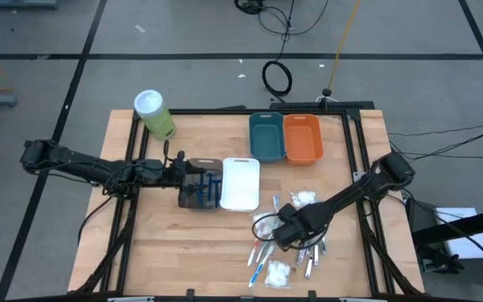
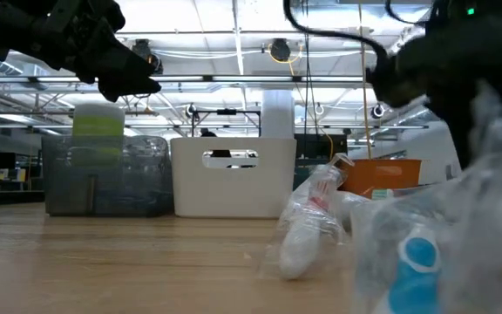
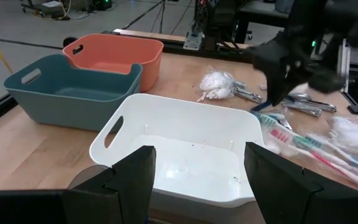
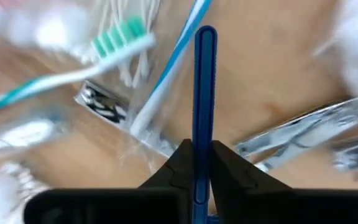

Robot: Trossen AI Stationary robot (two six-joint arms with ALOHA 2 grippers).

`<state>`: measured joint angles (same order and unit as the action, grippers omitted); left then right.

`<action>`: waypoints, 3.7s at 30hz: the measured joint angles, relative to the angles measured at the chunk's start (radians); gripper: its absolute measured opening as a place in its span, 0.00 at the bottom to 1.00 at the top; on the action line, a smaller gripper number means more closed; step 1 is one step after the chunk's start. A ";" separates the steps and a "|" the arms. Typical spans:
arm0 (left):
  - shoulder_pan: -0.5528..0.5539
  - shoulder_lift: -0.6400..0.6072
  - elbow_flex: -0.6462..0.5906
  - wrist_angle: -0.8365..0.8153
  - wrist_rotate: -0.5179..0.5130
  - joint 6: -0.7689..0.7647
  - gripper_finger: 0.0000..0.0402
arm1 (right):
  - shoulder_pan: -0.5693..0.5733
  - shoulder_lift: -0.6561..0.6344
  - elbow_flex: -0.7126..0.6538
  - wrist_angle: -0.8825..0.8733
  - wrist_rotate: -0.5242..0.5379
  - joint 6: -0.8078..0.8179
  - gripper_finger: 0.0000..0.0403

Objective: Pick & Place Travel size toiletries
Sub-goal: Put the blue razor into the black bin

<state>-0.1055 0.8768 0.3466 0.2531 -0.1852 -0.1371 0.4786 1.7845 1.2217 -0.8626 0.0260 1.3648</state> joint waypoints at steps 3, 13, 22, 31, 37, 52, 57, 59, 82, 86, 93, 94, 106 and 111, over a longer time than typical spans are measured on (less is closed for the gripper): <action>0.000 0.000 0.000 0.000 0.000 0.000 0.61 | 0.005 -0.058 0.000 -0.010 0.052 0.004 0.07; 0.000 0.000 0.000 0.012 0.000 0.003 0.61 | 0.050 -0.223 0.000 0.084 0.529 -0.170 0.05; 0.000 0.106 0.000 0.282 0.044 0.009 0.61 | -0.003 -0.207 -0.041 0.533 0.816 -0.750 0.06; -0.012 0.392 0.019 0.803 0.194 0.024 0.61 | -0.080 -0.207 -0.276 1.371 0.694 -1.305 0.06; -0.037 0.529 0.152 0.754 0.194 0.112 0.61 | -0.129 -0.207 -0.432 1.718 0.525 -1.351 0.06; -0.046 0.744 0.429 0.669 0.218 0.213 0.61 | -0.145 -0.207 -0.469 1.770 0.466 -1.351 0.06; -0.046 0.765 0.447 0.647 0.218 0.214 0.61 | -0.145 -0.207 -0.469 1.762 0.466 -1.351 0.06; -0.046 0.766 0.447 0.645 0.219 0.217 0.61 | -0.144 -0.207 -0.469 1.757 0.465 -1.351 0.06; -0.019 0.659 0.446 0.513 0.191 0.231 0.06 | -0.144 -0.208 -0.466 1.711 0.453 -1.273 0.21; -0.017 0.492 0.447 0.275 0.097 0.249 0.03 | -0.142 -0.207 -0.468 1.685 0.443 -1.272 0.33; -0.017 0.269 0.442 -0.241 -0.108 0.078 0.03 | -0.143 -0.210 -0.468 1.679 0.441 -1.272 0.44; -0.017 0.250 0.426 -0.267 -0.114 0.047 0.03 | -0.143 -0.210 -0.468 1.680 0.442 -1.272 0.45; -0.018 0.136 -0.012 0.088 -0.132 -0.365 0.03 | -0.143 -0.210 -0.468 1.680 0.443 -1.272 0.45; -0.006 0.135 -0.059 0.116 -0.139 -0.445 0.12 | -0.143 -0.210 -0.468 1.681 0.443 -1.272 0.45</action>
<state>-0.1110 1.0115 0.2874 0.3695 -0.3246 -0.5825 0.3359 1.5749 0.7540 0.8181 0.4694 0.0931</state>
